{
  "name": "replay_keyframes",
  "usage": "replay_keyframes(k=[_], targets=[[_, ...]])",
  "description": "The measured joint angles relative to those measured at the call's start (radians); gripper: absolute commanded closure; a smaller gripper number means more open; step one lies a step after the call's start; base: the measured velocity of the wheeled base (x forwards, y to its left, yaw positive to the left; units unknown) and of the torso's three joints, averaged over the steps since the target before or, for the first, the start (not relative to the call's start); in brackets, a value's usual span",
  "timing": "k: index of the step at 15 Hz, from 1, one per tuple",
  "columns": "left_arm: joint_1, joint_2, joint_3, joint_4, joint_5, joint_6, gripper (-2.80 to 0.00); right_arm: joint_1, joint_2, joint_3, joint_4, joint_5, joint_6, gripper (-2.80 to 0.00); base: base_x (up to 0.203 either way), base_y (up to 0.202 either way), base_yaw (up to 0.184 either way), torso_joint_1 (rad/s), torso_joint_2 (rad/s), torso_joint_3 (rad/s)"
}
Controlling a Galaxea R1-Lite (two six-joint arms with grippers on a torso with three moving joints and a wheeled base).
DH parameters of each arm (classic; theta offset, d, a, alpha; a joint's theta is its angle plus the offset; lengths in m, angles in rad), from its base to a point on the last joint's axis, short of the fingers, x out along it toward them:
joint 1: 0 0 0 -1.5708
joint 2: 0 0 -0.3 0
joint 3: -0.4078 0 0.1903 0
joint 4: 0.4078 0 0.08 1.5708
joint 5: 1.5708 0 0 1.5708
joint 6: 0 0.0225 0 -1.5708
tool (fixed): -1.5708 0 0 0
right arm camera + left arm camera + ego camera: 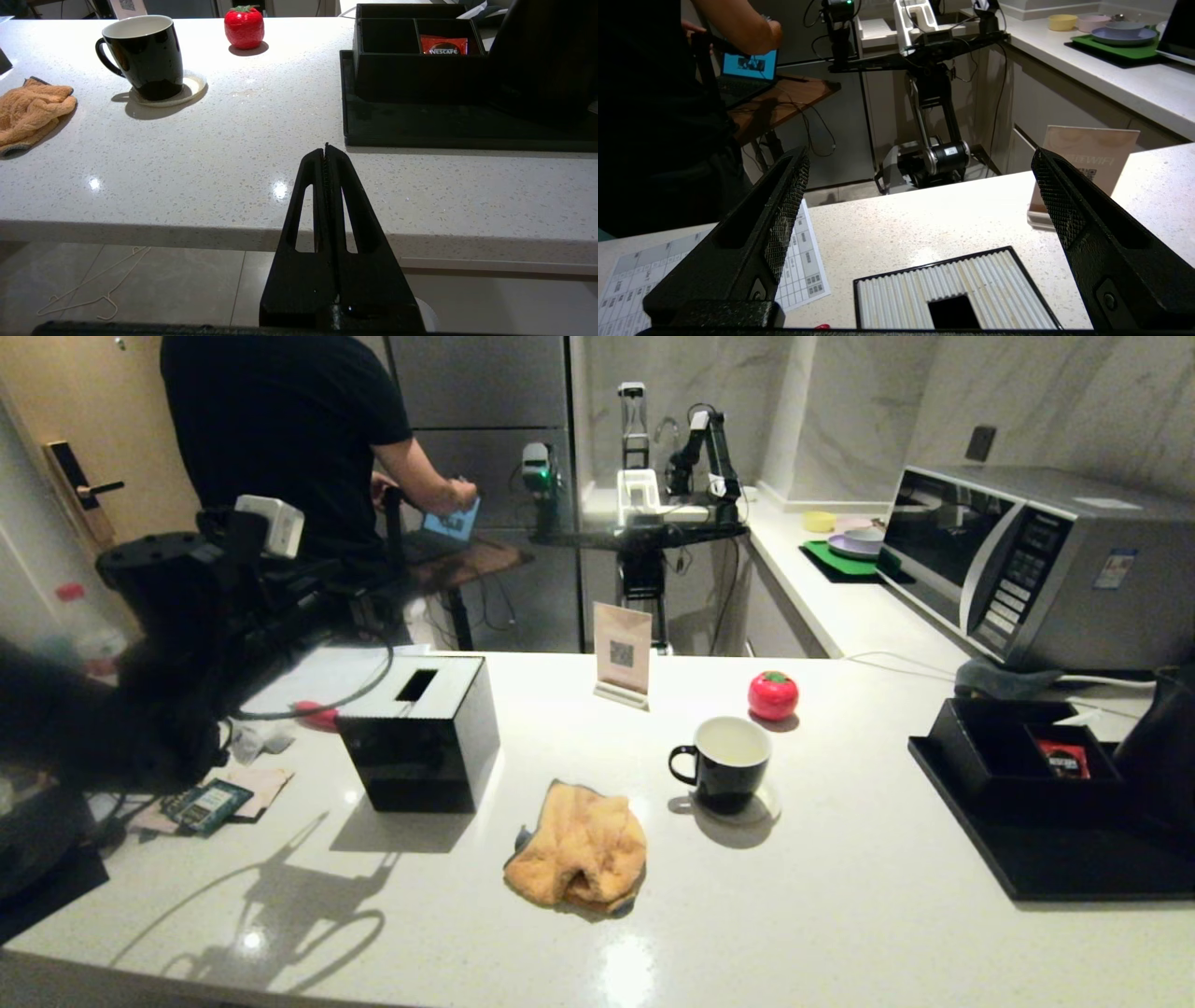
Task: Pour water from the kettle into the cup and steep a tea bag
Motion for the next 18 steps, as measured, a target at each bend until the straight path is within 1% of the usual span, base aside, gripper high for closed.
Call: replay_keyframes(k=[3,8,10,14,17,18], targets=[[0.016,-0.007,0.004,0.002,-0.008,-0.003,-2.8,0.0,0.0,0.0,0.0,0.0,0.0,0.0,0.0,0.0,0.0,0.0,0.0,0.0],[0.017,-0.014,0.017,-0.001,-0.013,-0.004,-2.8,0.0,0.0,0.0,0.0,0.0,0.0,0.0,0.0,0.0,0.0,0.0,0.0,0.0],[0.015,-0.02,0.05,-0.008,-0.015,-0.026,-2.8,0.0,0.0,0.0,0.0,0.0,0.0,0.0,0.0,0.0,0.0,0.0,0.0,0.0],[0.015,-0.032,0.123,-0.104,-0.014,-0.071,-2.8,0.0,0.0,0.0,0.0,0.0,0.0,0.0,0.0,0.0,0.0,0.0,0.0,0.0],[0.015,-0.036,0.14,-0.116,-0.014,-0.075,-2.8,0.0,0.0,0.0,0.0,0.0,0.0,0.0,0.0,0.0,0.0,0.0,0.0,0.0],[0.014,-0.039,0.14,-0.117,-0.016,-0.076,0.0,0.0,0.0,0.0,0.0,0.0,0.0,0.0,0.0,0.0,0.0,0.0,0.0,0.0]])
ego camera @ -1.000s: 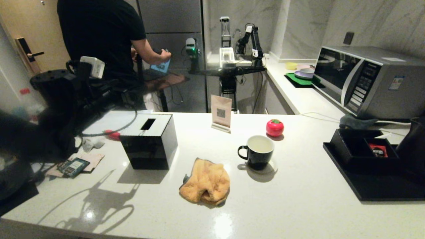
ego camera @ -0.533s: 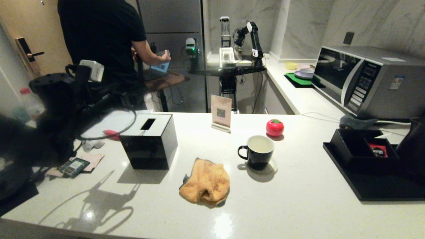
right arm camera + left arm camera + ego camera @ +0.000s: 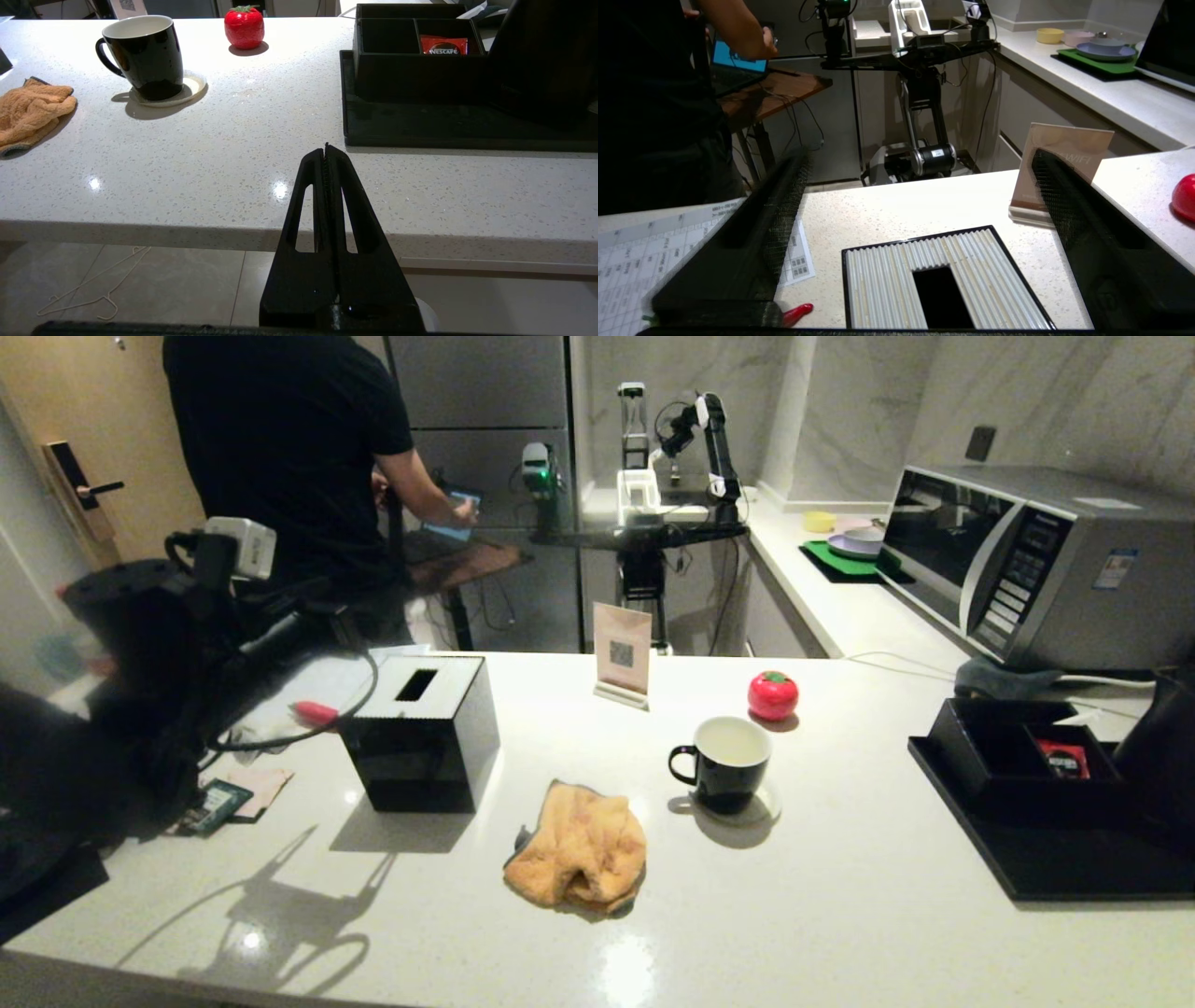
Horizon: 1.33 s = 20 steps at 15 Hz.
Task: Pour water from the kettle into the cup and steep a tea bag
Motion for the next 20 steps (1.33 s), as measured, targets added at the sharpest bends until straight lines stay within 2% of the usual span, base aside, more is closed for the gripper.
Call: replay_keyframes(k=[9,17,20], targets=[[-0.051,-0.015,0.029,-0.002,0.01,0.01,0.0,0.0,0.0,0.0,0.0,0.0,0.0,0.0,0.0,0.0,0.0,0.0,0.0,0.0],[-0.058,-0.089,0.229,-0.114,0.017,0.012,0.0,-0.001,0.0,0.0,0.0,0.0,0.0,0.0,0.0,0.0,0.0,0.0,0.0,0.0],[-0.056,-0.138,0.315,-0.114,0.017,0.051,0.0,0.0,0.0,0.0,0.0,0.0,0.0,0.0,0.0,0.0,0.0,0.0,0.0,0.0]])
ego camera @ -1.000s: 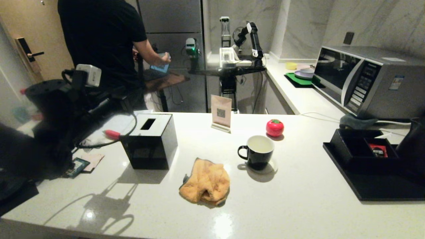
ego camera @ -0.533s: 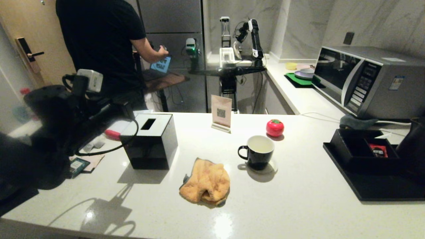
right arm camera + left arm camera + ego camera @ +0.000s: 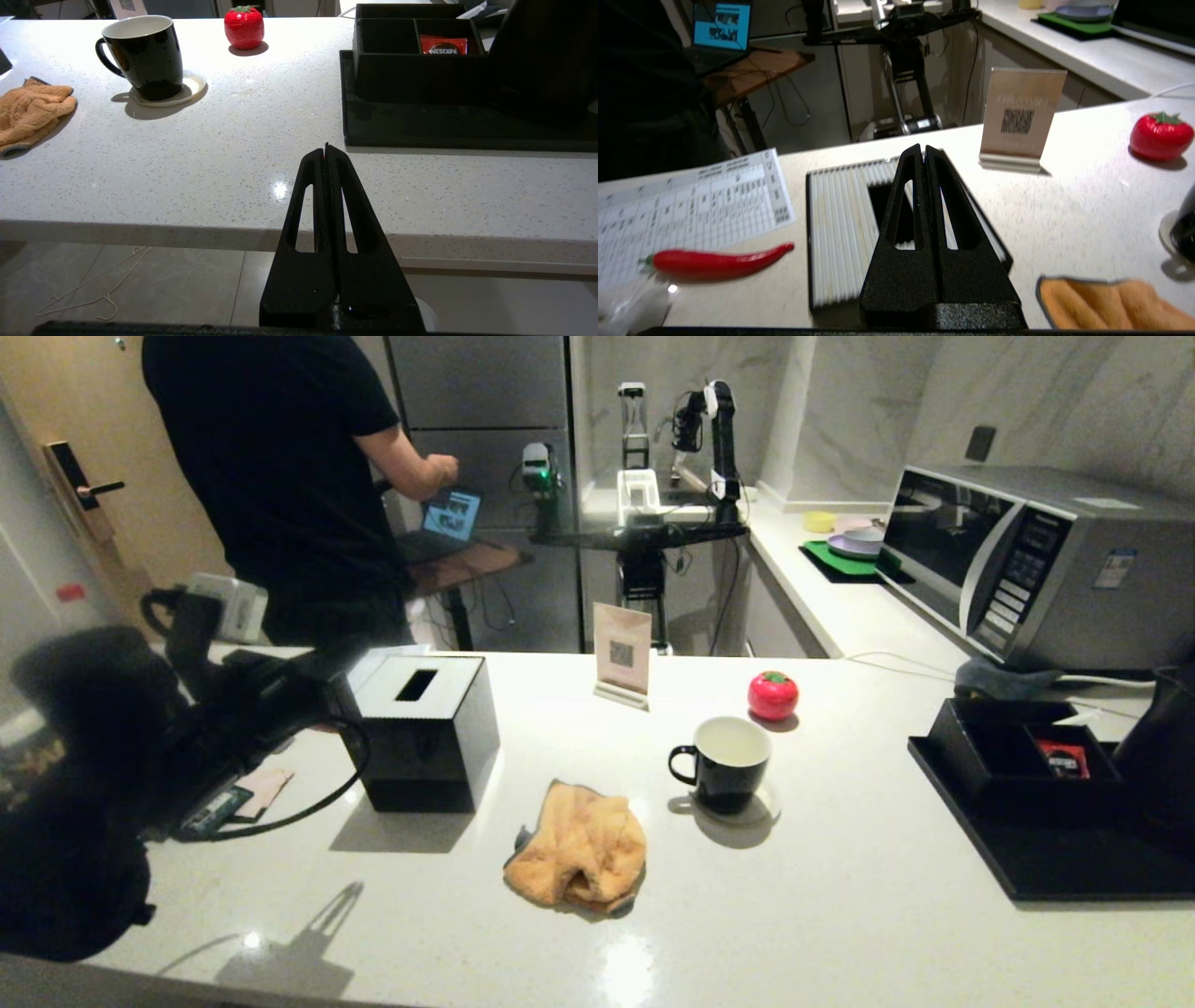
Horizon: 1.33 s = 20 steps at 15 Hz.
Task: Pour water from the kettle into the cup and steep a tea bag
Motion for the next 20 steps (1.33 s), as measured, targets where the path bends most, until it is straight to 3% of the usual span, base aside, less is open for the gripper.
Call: replay_keyframes(k=[4,7,10,17,20], targets=[[0.005,-0.12,0.138,0.044,0.001,0.021,0.0,0.0,0.0,0.0,0.0,0.0,0.0,0.0,0.0,0.0,0.0,0.0,0.0,0.0],[0.008,-0.271,0.243,0.162,0.013,0.042,0.0,0.0,0.0,0.0,0.0,0.0,0.0,0.0,0.0,0.0,0.0,0.0,0.0,0.0],[0.008,-0.473,0.302,0.364,0.025,0.075,0.0,0.0,0.0,0.0,0.0,0.0,0.0,0.0,0.0,0.0,0.0,0.0,0.0,0.0],[0.008,-1.001,0.389,1.002,0.054,0.106,0.0,0.0,0.0,0.0,0.0,0.0,0.0,0.0,0.0,0.0,0.0,0.0,0.0,0.0],[0.031,-1.201,0.456,1.142,0.094,0.103,0.0,0.0,0.0,0.0,0.0,0.0,0.001,0.0,0.0,0.0,0.0,0.0,0.0,0.0]])
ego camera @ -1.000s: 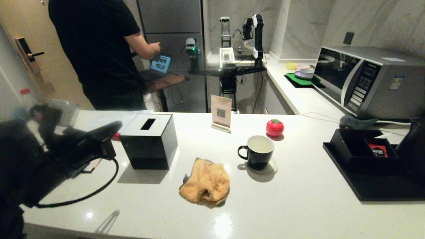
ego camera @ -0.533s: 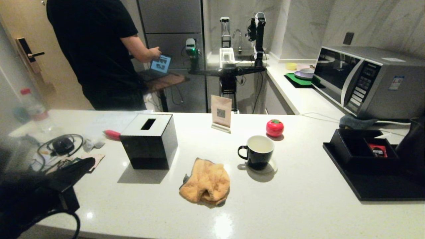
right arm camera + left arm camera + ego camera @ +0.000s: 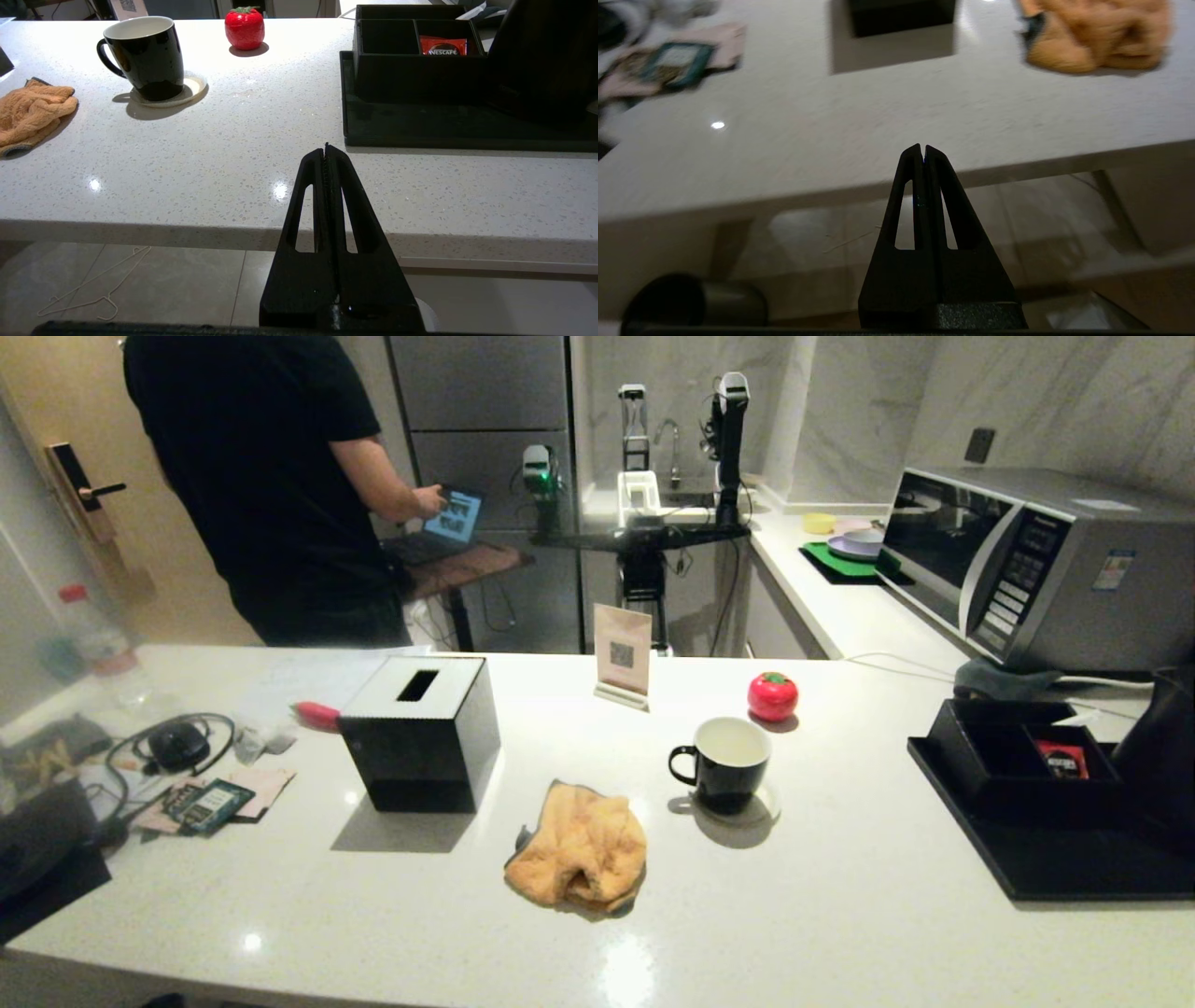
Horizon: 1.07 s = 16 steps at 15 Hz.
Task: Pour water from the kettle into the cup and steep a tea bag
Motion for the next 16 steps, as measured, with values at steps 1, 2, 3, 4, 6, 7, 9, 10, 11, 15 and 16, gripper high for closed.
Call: replay_keyframes(k=[1,2,3,4,6,7,9,10,11,15,16], targets=[[0.016,-0.068,0.015,0.033,0.022,-0.001,0.0,0.0,0.0,0.0,0.0,0.0,-0.001,0.0,0.0,0.0,0.0,0.0,0.0,0.0],[0.027,-0.132,0.024,0.068,0.038,-0.002,0.0,0.0,0.0,0.0,0.0,0.0,0.0,0.0,0.0,0.0,0.0,0.0,0.0,0.0],[0.034,-0.196,0.031,0.102,0.052,-0.003,0.0,0.0,0.0,0.0,0.0,0.0,0.0,0.0,0.0,0.0,0.0,0.0,0.0,0.0],[0.035,-0.254,0.036,0.123,0.06,-0.004,0.0,0.0,0.0,0.0,0.0,0.0,0.0,0.0,0.0,0.0,0.0,0.0,0.0,0.0],[0.035,-0.362,0.041,0.137,0.069,-0.008,0.0,0.0,0.0,0.0,0.0,0.0,0.0,0.0,0.0,0.0,0.0,0.0,0.0,0.0],[0.033,-0.412,0.041,0.14,0.07,-0.016,0.0,0.0,0.0,0.0,0.0,0.0,0.002,0.0,0.0,0.0,0.0,0.0,0.0,0.0],[0.031,-0.467,0.042,0.145,0.071,-0.027,0.0,0.0,0.0,0.0,-0.003,0.0,0.002,0.0,0.0,0.0,0.0,0.0,0.0,0.0],[0.031,-0.483,0.042,0.144,0.071,-0.037,0.0,0.0,0.0,0.0,-0.003,0.0,0.003,0.0,0.0,0.0,0.0,0.0,0.0,0.0],[0.031,-0.493,0.042,0.144,0.072,-0.045,0.0,0.0,0.0,0.0,-0.004,0.0,0.002,0.0,0.0,0.0,0.0,0.0,0.0,0.0],[0.031,-0.508,0.042,0.144,0.072,-0.053,0.0,0.0,0.0,0.001,-0.004,0.0,0.002,0.0,0.0,0.0,0.0,0.0,0.0,0.0],[0.031,-0.509,0.042,0.144,0.072,-0.053,0.0,0.0,0.0,0.001,-0.004,0.0,0.003,0.0,0.0,0.0,0.0,0.0,0.0,0.0]])
